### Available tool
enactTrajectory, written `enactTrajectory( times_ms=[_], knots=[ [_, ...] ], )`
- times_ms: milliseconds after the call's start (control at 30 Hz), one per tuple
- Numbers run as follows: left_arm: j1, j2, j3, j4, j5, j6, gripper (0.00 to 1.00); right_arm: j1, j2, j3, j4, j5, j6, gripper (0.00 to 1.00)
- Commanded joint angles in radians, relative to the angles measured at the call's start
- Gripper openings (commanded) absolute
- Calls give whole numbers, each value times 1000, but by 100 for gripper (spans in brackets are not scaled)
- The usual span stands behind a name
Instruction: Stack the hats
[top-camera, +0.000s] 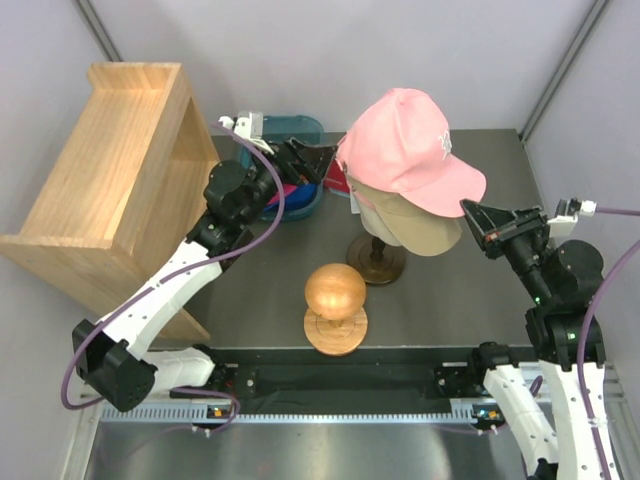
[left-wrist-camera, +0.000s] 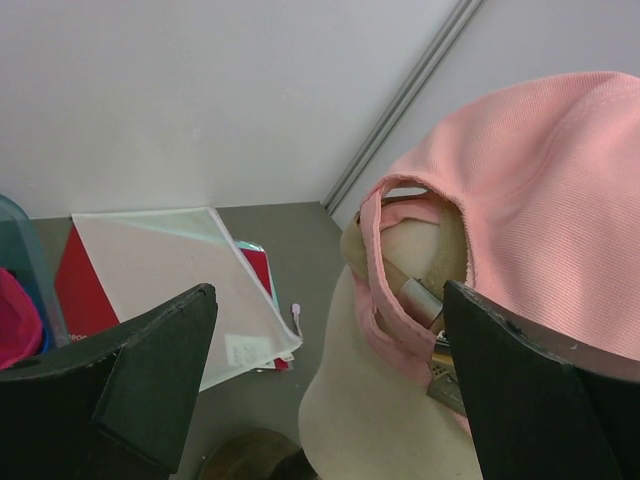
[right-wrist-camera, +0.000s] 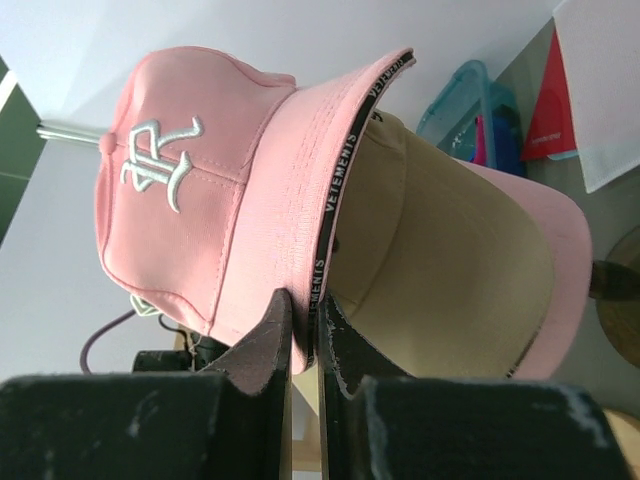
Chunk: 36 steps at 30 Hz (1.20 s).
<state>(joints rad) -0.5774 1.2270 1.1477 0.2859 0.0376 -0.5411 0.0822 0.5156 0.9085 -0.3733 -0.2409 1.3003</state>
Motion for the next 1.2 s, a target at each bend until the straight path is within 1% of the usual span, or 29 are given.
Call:
enactTrajectory(
  times_ms=[0,233,367,567,733,900,1033,1133,1167],
  knots=[
    [-2,-20,-20,1,50,-20,98,-6,-2,-66,-337,-31,-147,0],
    [-4,-20,-25,-28,67,-16,98,-6,-15,-77,-447,-6,-214,0],
    [-6,-35,-28,-57,61,3,98,-6,-29,-111,-449,-5,-216,0],
    [-9,-67,-62,-90,39,10,98,-6,-20,-106,-504,2,-256,0],
    [-18,-75,-78,-100,21,21,98,-7,-9,-125,-509,-8,-259,0],
    [-27,-86,-74,-132,4,52,98,-6,3,-89,-492,14,-266,0],
    [-27,-113,-75,-166,-16,75,98,-6,3,-74,-435,20,-268,10],
    [-27,-121,-75,-197,-19,81,98,-6,3,-63,-411,22,-269,28],
    [-27,-126,-74,-206,-25,81,98,-6,4,-53,-401,26,-272,40]
  ],
)
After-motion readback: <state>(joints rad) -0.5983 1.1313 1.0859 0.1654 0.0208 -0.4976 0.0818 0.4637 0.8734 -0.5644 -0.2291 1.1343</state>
